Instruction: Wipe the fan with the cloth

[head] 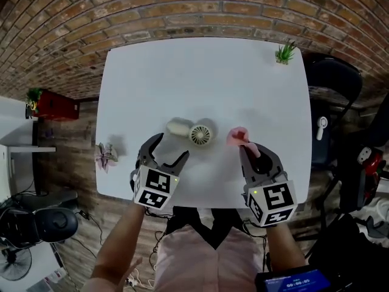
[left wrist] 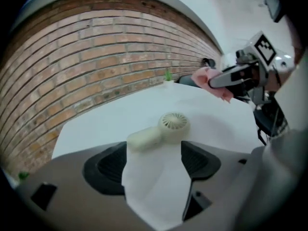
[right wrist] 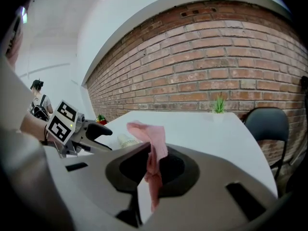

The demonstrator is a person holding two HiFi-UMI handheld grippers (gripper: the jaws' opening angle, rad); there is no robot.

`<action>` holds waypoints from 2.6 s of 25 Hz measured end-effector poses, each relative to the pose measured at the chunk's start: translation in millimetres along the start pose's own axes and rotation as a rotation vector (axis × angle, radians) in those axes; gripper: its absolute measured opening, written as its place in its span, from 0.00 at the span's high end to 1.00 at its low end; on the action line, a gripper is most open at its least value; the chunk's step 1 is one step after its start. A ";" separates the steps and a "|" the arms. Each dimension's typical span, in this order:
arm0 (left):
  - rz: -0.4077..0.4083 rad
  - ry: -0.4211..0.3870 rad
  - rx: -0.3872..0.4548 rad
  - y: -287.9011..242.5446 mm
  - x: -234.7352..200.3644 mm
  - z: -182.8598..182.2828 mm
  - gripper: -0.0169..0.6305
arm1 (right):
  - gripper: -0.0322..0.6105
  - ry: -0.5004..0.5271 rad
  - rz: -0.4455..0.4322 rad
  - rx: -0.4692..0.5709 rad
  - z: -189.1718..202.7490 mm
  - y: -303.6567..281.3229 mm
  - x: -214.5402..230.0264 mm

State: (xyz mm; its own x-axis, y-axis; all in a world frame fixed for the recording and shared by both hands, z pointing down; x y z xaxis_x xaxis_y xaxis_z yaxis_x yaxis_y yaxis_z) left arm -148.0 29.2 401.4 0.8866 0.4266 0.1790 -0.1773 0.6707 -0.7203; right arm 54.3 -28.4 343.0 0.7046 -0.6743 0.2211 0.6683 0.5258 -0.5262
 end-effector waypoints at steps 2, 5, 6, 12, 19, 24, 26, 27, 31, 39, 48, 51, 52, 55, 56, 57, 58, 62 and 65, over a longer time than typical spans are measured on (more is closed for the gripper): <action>0.102 -0.164 0.000 -7.5 -5.1 -14.3 0.41 | 0.89 -0.006 0.009 -0.005 1.5 -1.4 -3.7; 0.222 -0.381 -0.002 -20.0 -13.3 -30.8 0.40 | 0.89 -0.018 0.028 -0.006 1.9 -1.3 -9.6; 0.265 -0.435 -0.006 -24.2 -14.7 -33.8 0.39 | 0.89 -0.022 0.036 -0.005 1.3 -0.8 -11.4; 0.471 -0.549 -0.028 -40.9 -15.6 -42.9 0.38 | 0.89 -0.052 0.083 0.002 1.0 3.7 -11.2; 0.547 -0.656 -0.154 -42.6 4.0 -16.3 0.38 | 0.89 -0.075 0.084 -0.022 11.3 3.0 -11.0; 0.531 -0.752 -0.189 -51.7 7.1 -14.6 0.38 | 0.89 -0.055 -0.054 -0.097 25.0 -4.9 -39.5; 0.566 -0.762 -0.204 -52.8 12.6 -13.3 0.40 | 0.89 -0.066 -0.112 -0.139 34.2 -8.1 -54.4; 0.587 -0.756 -0.215 -52.2 14.0 -12.1 0.42 | 0.89 -0.072 -0.136 -0.163 39.0 -9.9 -61.3; 0.659 -0.691 -0.245 -50.6 16.4 -8.4 0.63 | 0.89 -0.116 -0.188 -0.255 56.6 -23.6 -74.1; 0.660 -0.702 -0.260 -49.7 20.7 -7.2 0.65 | 0.89 -0.369 -0.227 -0.366 87.3 -47.6 -84.1; 0.675 -0.726 -0.263 -47.7 21.8 -9.4 0.65 | 0.90 -0.665 -0.206 -0.324 86.5 -72.8 -90.1; 0.679 -0.725 -0.255 -47.5 22.4 -9.8 0.65 | 0.90 -0.793 -0.208 -0.288 85.1 -78.3 -89.7; 0.681 -0.726 -0.253 -47.6 22.5 -9.8 0.65 | 0.90 -0.834 -0.212 -0.274 84.8 -80.0 -89.5; 0.688 -0.731 -0.256 -47.9 21.3 -8.0 0.65 | 0.90 -0.934 -0.230 -0.234 83.3 -86.2 -91.6; 0.689 -0.732 -0.257 -47.8 20.7 -7.4 0.65 | 0.90 -0.948 -0.232 -0.226 82.6 -87.8 -92.1; 0.691 -0.732 -0.256 -47.6 20.5 -7.1 0.65 | 0.90 -0.955 -0.230 -0.222 82.2 -88.7 -92.1; 0.693 -0.732 -0.254 -47.5 20.5 -7.1 0.65 | 0.90 -0.957 -0.227 -0.220 82.1 -88.7 -91.6; 0.702 -0.739 -0.254 -48.1 21.3 -8.0 0.65 | 0.90 -0.960 -0.215 -0.226 83.2 -84.9 -87.5; 0.708 -0.746 -0.256 -48.4 23.0 -8.1 0.65 | 0.90 -0.966 -0.212 -0.232 84.8 -80.9 -84.1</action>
State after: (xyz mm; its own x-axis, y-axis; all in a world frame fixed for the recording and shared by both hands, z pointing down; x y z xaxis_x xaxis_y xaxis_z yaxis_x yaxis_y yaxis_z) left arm -115.6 1.6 435.0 0.1139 0.9930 -0.0325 -0.3784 0.0131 -0.9256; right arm -38.8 29.8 436.6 0.5373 0.0192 0.8432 0.8113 0.2613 -0.5230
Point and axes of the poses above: the fingertips, and each gripper's own axes: y backward along the fingers, x to its right, z out of its underside, the point moved 4 cm from there along y, backward along the fingers, and after that the axes turned 5 degrees about -y, right-handed, at the moved point
